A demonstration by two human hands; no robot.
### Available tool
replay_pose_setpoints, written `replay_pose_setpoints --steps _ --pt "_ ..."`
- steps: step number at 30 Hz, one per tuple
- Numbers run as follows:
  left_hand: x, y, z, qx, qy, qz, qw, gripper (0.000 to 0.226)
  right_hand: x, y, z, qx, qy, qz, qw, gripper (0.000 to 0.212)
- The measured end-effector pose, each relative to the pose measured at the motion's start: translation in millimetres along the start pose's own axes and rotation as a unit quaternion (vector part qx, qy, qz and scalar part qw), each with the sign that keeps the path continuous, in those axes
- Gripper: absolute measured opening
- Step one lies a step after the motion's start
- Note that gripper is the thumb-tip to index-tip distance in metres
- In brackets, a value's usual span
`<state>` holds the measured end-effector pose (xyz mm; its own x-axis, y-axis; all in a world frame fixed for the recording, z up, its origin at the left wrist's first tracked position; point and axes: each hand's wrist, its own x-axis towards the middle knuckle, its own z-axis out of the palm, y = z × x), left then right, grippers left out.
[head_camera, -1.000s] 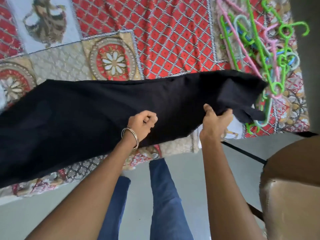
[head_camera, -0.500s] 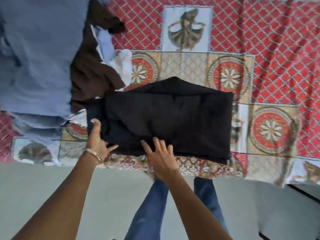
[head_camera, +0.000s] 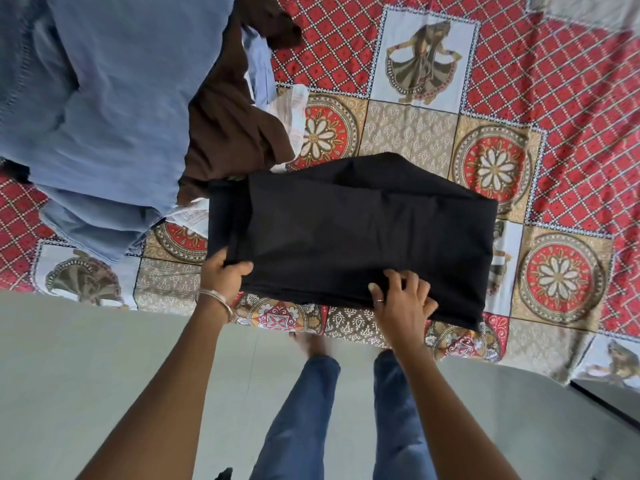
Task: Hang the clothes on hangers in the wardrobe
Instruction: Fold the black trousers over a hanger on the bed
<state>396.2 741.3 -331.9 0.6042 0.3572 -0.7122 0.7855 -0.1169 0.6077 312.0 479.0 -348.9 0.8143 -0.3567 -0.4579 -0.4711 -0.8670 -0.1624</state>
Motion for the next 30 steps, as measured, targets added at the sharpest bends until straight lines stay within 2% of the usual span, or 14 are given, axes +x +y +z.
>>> replay_pose_setpoints --steps 5,7,9,11,14,16,18,19,20,21,22,24,28,30 --pt "2.7 -8.6 -11.2 0.075 0.042 0.022 0.996 0.046 3.6 -7.5 4.5 0.025 -0.021 -0.004 0.999 0.055" --pt "5.9 -7.6 -1.4 0.172 0.035 0.033 0.984 0.058 4.9 -3.2 3.3 0.034 -0.016 -0.01 0.999 0.056" --pt "10.3 -3.7 7.6 0.268 0.054 0.042 0.961 0.051 6.6 2.7 1.4 0.039 -0.007 0.013 0.999 0.056" --pt "13.5 -0.4 16.8 0.269 0.125 0.041 0.954 0.031 8.5 11.1 -1.7 0.039 0.036 0.077 0.996 0.055" --pt "1.7 1.3 28.2 0.176 0.271 0.005 0.946 0.038 6.1 18.5 -12.1 0.091 0.143 0.209 0.963 0.059" --pt "-12.1 -7.8 36.6 0.124 0.315 -0.101 0.936 0.052 2.9 25.8 -19.6 0.148 0.189 0.33 0.913 0.068" --pt "-21.1 -23.6 42.1 -0.01 0.255 -0.214 0.943 0.073 1.0 33.7 -16.6 0.265 0.198 0.43 0.84 0.079" --pt "-25.0 -28.2 46.4 -0.111 0.214 -0.24 0.94 0.078 0.6 36.6 -15.7 0.382 0.194 0.462 0.777 0.082" --pt "-27.6 -27.9 48.5 -0.191 0.183 -0.25 0.931 0.075 2.4 36.5 -15.5 0.52 0.178 0.477 0.686 0.081" --pt "-30.5 -27.3 52.9 -0.215 0.165 -0.24 0.932 0.068 1.0 40.2 -14.3 0.632 0.146 0.477 0.593 0.076" --pt "-30.2 -26.4 56.5 -0.215 0.151 -0.228 0.938 0.059 1.7 40.9 -13.2 0.693 0.132 0.467 0.532 0.065" --pt "-28.0 -21.4 61.9 -0.244 0.114 -0.214 0.939 0.044 6.2 36.9 -12.5 0.718 0.118 0.464 0.506 0.055" --pt "-28.0 -10.1 68.4 -0.369 0.052 -0.194 0.907 0.036 17.6 21.4 -15.9 0.704 0.051 0.479 0.522 0.068" --pt "-38.9 -9.6 80.5 -0.369 0.068 -0.171 0.911 0.026 21.1 27.6 -24.2 0.715 0.06 0.498 0.487 0.064"
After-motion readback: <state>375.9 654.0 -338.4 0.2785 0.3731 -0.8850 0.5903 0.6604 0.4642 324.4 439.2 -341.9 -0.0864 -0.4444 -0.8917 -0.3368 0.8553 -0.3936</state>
